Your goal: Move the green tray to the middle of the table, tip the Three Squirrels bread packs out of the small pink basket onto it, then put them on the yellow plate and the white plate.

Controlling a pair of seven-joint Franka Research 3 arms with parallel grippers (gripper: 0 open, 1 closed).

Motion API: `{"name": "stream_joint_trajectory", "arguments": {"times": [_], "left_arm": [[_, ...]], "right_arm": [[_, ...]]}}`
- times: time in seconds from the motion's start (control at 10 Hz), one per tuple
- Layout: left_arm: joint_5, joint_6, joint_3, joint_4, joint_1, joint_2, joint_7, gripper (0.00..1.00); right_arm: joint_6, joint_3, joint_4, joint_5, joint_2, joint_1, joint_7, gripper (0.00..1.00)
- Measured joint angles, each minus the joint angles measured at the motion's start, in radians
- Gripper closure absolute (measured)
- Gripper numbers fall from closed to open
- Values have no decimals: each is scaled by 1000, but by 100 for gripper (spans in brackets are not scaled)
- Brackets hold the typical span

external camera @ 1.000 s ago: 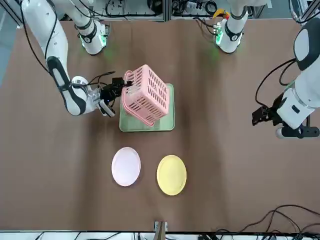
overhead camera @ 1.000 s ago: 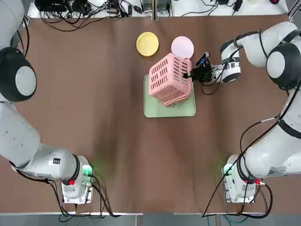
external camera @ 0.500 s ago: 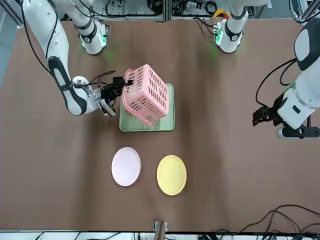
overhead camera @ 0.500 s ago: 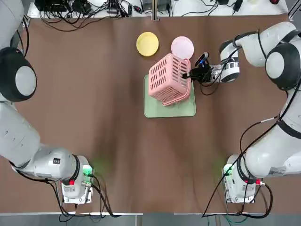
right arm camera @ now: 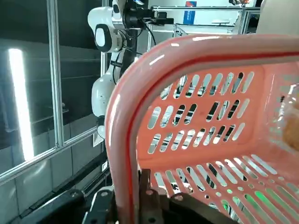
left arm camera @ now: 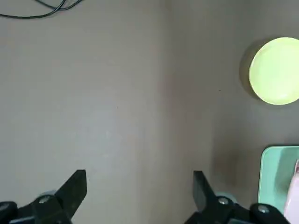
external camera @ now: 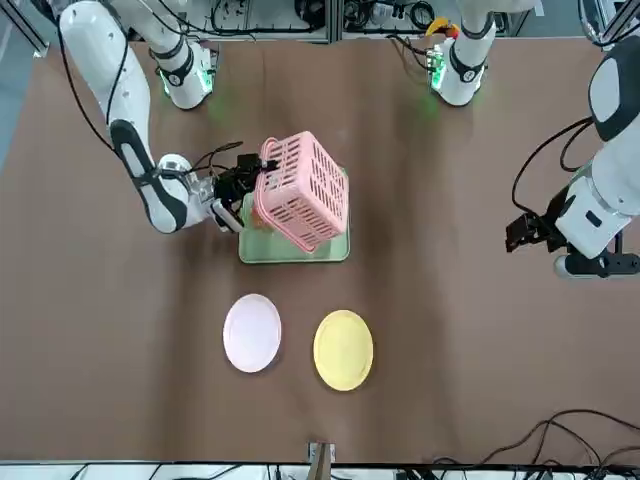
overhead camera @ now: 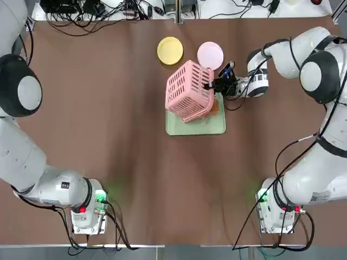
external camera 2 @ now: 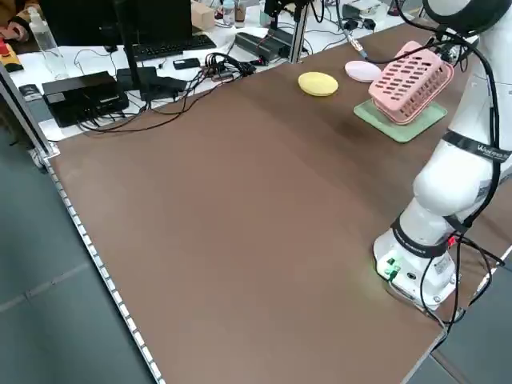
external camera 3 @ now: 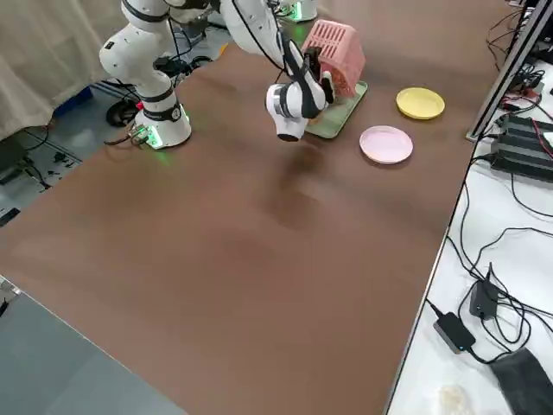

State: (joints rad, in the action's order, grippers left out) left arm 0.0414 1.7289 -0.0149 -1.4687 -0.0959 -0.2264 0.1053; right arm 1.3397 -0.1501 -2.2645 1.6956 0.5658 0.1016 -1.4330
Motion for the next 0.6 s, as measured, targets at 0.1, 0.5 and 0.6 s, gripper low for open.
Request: {"name": "stream_joint_trajectory", "arguments": {"times": [0.1, 0.5, 0.6], "left_arm": [[0, 0, 0, 0, 1, 0, 0, 0], [-29, 0, 0, 0, 1, 0, 0, 0], [-34, 0, 0, 0, 2, 0, -1, 0]], "right_arm": [[-11, 0, 4, 3, 11, 1, -14, 93], [-30, -25, 29, 64, 55, 22, -46, 93], [-21, -46, 36, 96, 64, 34, -50, 93]]}}
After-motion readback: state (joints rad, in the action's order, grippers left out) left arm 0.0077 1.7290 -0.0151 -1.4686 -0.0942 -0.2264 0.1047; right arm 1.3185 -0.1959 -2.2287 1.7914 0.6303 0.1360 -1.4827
